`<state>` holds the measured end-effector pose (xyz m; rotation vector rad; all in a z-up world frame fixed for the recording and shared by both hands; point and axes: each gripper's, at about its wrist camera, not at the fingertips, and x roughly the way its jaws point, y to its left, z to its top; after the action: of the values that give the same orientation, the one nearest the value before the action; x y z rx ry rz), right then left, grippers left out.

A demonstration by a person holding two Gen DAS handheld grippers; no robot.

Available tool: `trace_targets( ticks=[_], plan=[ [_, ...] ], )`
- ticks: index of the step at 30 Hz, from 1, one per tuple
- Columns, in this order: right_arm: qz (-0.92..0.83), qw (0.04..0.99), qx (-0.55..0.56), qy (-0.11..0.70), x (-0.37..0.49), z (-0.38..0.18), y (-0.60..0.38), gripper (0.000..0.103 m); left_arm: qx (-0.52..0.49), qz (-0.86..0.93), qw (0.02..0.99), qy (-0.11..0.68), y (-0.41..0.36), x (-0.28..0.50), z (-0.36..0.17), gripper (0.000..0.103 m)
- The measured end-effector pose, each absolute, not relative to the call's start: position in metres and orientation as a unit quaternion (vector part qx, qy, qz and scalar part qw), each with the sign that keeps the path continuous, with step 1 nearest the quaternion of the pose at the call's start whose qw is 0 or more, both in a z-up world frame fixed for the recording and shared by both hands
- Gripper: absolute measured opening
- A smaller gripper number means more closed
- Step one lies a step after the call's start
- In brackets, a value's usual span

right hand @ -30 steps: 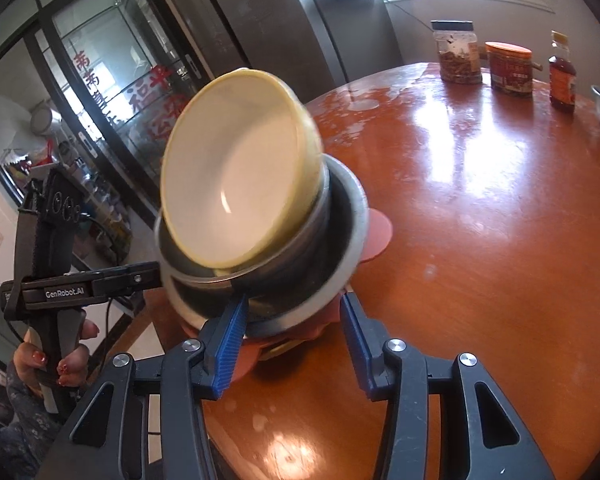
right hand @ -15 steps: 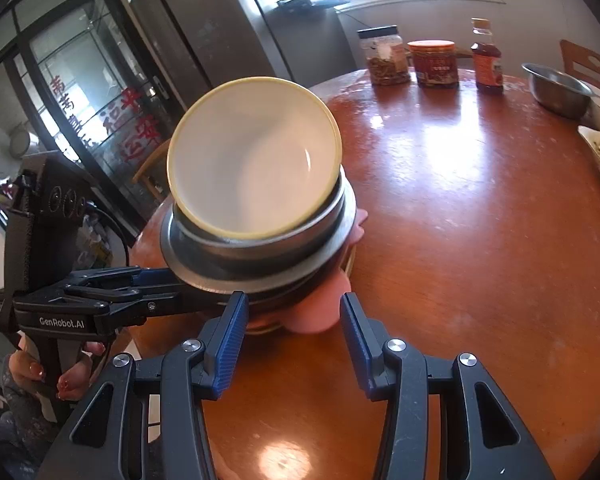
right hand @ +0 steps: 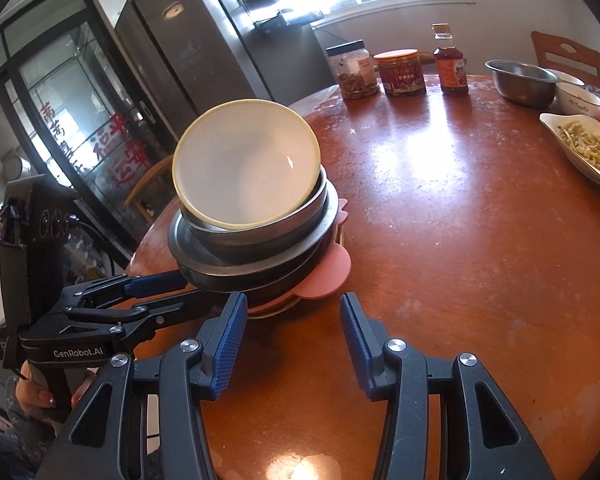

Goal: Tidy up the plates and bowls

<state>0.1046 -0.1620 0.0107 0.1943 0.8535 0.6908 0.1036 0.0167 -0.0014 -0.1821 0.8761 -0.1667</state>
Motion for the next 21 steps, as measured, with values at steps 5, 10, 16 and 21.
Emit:
trace_targets(
  ticks=[5,10,16,21],
  plan=[
    [0.328,0.855,0.089,0.392,0.095,0.02,-0.157,0.051,-0.08,-0.063,0.907,0.409,0.023,0.088,0.007,0.068],
    [0.327,0.861,0.082,0.38,0.085,0.029,-0.15,0.057,-0.071,-0.047,0.917,0.39,0.029,0.073,0.016,0.068],
    [0.308,0.876,0.075,0.363,0.076,0.038,-0.148,0.063,-0.076,-0.027,0.922,0.38,0.038,0.062,0.019,0.068],
    [0.291,0.887,0.074,0.351,0.07,0.039,-0.15,0.07,-0.074,-0.009,0.924,0.374,0.041,0.055,0.016,0.07]
  ],
)
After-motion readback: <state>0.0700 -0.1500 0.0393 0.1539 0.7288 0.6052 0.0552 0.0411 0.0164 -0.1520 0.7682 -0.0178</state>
